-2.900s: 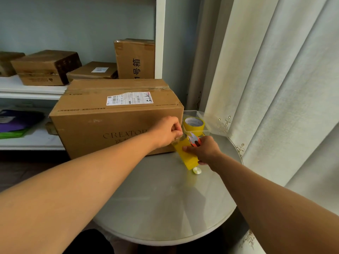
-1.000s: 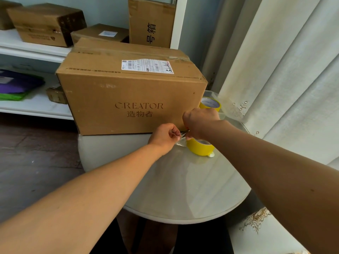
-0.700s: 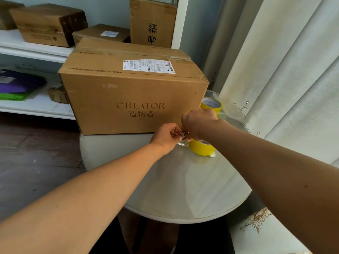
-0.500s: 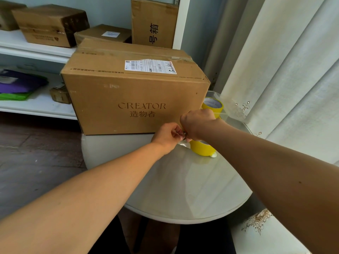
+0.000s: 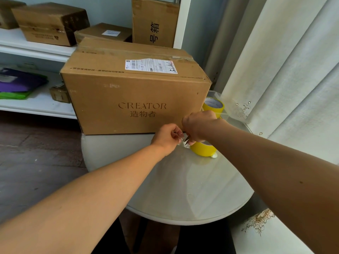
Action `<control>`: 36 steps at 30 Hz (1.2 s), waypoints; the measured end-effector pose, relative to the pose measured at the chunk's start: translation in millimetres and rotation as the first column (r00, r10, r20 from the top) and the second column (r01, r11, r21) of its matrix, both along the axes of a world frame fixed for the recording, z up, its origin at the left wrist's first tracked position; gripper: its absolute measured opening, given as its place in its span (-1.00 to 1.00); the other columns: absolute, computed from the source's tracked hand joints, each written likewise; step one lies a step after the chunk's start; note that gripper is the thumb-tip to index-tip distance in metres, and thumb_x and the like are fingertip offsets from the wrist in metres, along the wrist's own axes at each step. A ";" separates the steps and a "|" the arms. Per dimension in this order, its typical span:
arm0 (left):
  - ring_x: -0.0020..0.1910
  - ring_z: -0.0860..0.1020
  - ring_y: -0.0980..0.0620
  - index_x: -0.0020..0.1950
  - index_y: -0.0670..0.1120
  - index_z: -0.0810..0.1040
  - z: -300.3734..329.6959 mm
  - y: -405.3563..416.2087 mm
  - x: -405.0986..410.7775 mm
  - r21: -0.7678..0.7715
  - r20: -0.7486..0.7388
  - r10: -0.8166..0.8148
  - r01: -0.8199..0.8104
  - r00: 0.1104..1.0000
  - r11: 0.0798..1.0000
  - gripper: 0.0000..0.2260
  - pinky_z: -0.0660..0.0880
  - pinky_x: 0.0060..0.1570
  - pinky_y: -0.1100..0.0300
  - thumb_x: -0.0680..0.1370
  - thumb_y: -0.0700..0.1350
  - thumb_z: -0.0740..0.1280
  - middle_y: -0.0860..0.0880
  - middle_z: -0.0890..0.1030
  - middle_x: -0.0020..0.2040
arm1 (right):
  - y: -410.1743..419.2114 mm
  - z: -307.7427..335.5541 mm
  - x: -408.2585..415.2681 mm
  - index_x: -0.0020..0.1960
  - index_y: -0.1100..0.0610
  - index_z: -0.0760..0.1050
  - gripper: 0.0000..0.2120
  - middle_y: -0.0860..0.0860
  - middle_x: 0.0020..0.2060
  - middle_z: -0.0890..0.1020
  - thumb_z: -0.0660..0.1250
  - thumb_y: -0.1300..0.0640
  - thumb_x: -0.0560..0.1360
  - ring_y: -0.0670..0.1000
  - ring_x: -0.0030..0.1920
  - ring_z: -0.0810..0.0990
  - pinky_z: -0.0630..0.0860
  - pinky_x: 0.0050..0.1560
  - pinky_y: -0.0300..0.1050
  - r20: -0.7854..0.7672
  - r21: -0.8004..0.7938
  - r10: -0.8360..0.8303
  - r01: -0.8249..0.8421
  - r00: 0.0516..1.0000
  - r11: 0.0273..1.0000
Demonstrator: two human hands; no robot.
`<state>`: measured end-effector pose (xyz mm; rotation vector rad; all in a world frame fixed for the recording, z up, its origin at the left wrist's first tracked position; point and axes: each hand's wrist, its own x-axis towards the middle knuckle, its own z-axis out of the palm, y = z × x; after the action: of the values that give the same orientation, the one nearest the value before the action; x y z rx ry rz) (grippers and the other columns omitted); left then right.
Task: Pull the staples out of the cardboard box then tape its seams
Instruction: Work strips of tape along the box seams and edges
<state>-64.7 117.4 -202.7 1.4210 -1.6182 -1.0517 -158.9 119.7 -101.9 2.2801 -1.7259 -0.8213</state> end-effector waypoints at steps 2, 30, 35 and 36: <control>-0.28 0.43 0.09 -0.29 0.00 0.45 -0.3 0.0 0.0 0.003 -0.015 0.016 -0.016 1.000 1.000 -0.70 0.44 -0.07 0.15 0.47 -0.38 0.33 0.03 0.49 -0.32 | -0.6 -1.9 -0.6 0.36 0.10 0.29 -0.42 0.04 0.22 0.49 0.41 -0.10 0.46 0.10 0.27 0.48 0.34 -0.07 -0.10 0.003 -0.003 0.004 -0.004 1.000 1.000; -0.12 0.53 -0.03 -0.23 0.03 0.46 -3.9 4.1 5.0 0.042 -0.029 0.087 -0.086 0.996 0.995 -0.71 0.54 0.05 -0.03 0.46 -0.37 0.36 0.00 0.53 -0.24 | -4.8 -5.4 -2.8 -0.15 0.06 0.47 -0.67 -0.05 -0.29 0.53 0.46 -0.17 0.36 0.06 -0.01 0.60 0.46 -0.13 -0.10 -0.029 0.220 -0.123 0.126 0.992 0.967; -0.15 0.51 -0.03 -0.24 0.03 0.45 -3.6 1.3 4.8 0.044 -0.010 0.082 -0.082 0.997 0.996 -0.70 0.55 0.01 -0.03 0.47 -0.37 0.35 0.00 0.51 -0.26 | 9.8 -12.9 -5.7 0.24 0.05 0.44 -0.40 0.01 0.06 0.55 0.52 -0.17 0.31 0.10 0.18 0.53 0.39 -0.07 -0.07 0.110 0.073 -0.072 0.064 0.991 0.995; -0.17 0.50 -0.02 -0.24 0.03 0.44 -3.6 0.6 4.9 0.043 -0.007 0.083 -0.082 0.997 0.996 -0.70 0.53 0.00 -0.01 0.47 -0.37 0.35 0.01 0.51 -0.27 | 10.5 -14.8 -4.9 0.27 0.07 0.40 -0.36 0.01 0.11 0.55 0.50 -0.19 0.32 0.09 0.19 0.53 0.38 -0.07 -0.07 0.111 0.030 -0.049 0.046 0.993 0.998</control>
<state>-59.8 118.0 -206.3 1.4963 -1.5254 -1.0492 -163.8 130.2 -116.7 2.3534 -1.8335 -0.7441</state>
